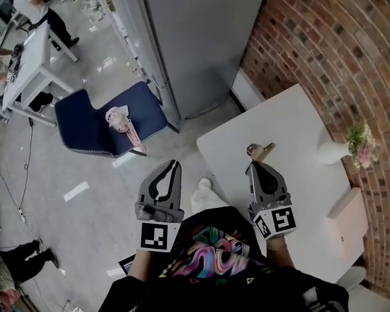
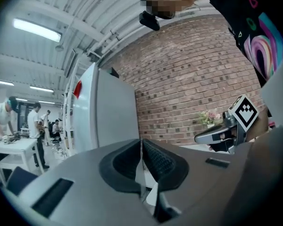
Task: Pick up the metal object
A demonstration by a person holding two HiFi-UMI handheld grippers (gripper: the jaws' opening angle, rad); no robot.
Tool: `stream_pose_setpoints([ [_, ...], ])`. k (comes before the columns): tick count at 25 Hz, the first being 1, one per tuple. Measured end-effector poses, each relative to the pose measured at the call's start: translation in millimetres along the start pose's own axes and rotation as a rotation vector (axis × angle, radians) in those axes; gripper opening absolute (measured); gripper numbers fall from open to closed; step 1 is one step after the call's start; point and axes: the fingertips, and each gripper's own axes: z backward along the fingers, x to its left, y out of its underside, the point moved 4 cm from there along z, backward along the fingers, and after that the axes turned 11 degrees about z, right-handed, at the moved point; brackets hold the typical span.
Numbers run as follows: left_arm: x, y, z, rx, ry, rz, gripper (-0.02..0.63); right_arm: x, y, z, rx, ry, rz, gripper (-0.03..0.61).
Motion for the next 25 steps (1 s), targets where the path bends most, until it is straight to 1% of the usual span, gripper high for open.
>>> stream_pose_setpoints([
  [3,-10.5,-7.0,-40.1,0.027,0.089,-0.028,0.032,-29.7,0.2,1.3,-0.002,0.086,-0.042,0.018],
  [6,-23.2,-9.2,-73.7,0.035,0.176,-0.034,0.032,-54.3,0.9,9.9,-0.010,0.180,-0.070,0.018],
  [9,-43.6,-5.2,-107.6,0.052,0.313,-0.042,0.032,-74.7,3.8,30.8,-0.017,0.324,-0.101,0.018],
  [12,-67.9,0.1,-140.4,0.048,0.439,-0.029,0.032,-90.1,7.1,54.7,-0.031,0.461,-0.118,0.018],
  [15,-89.0,3.5,-164.2,0.052,0.525,-0.024,0.034,-99.5,12.9,81.1,-0.032,0.574,-0.150,0.018],
  [20,-114.3,6.5,-200.5,0.074,0.697,-0.038,0.034,-103.1,20.2,117.6,0.026,0.789,-0.188,0.018],
  [23,-126.7,10.9,-217.6,0.108,0.800,-0.023,0.032,-101.7,15.4,123.6,0.057,0.910,-0.204,0.018],
  [25,-133.7,15.2,-225.0,0.140,0.869,-0.032,0.034,-101.2,12.0,123.1,0.071,0.965,-0.217,0.018],
])
